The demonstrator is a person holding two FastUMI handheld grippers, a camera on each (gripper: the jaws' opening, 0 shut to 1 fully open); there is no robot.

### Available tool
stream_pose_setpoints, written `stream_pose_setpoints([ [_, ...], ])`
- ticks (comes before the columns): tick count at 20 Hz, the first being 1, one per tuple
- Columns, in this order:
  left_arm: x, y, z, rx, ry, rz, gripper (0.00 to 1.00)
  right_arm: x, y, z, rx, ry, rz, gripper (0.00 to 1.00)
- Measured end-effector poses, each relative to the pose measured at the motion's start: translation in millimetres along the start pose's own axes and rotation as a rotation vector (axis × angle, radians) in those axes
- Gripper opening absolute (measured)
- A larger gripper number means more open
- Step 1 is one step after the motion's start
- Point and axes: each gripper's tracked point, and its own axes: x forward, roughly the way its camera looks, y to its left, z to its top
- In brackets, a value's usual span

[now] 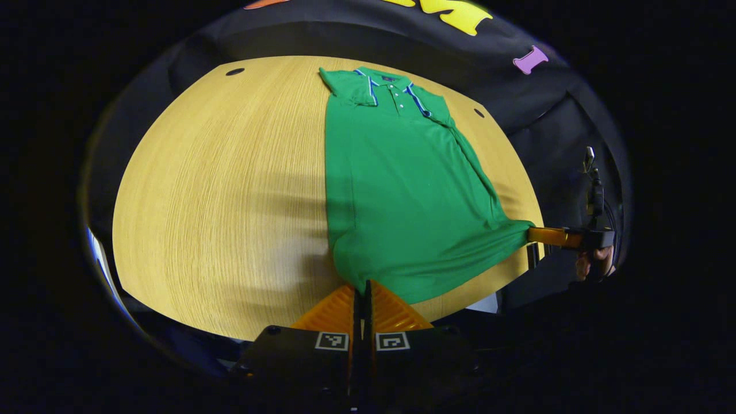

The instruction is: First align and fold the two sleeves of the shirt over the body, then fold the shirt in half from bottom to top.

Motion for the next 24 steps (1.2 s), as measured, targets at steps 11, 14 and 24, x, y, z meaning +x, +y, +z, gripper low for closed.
stream_pose_setpoints([
  [11, -21, 4, 132, 0.057, -0.201, -0.009, 0.03, -23, 16, 115, -0.026, -0.155, 0.047, 0.03],
  [14, -24, 6, 168, 0.041, -0.258, -0.018, 0.03, -26, 18, 152, -0.037, -0.201, 0.049, 0.03],
  [24, -23, 5, 292, 0.046, -0.395, -0.040, 0.03, -25, 42, 279, -0.086, -0.329, 0.070, 0.03],
])
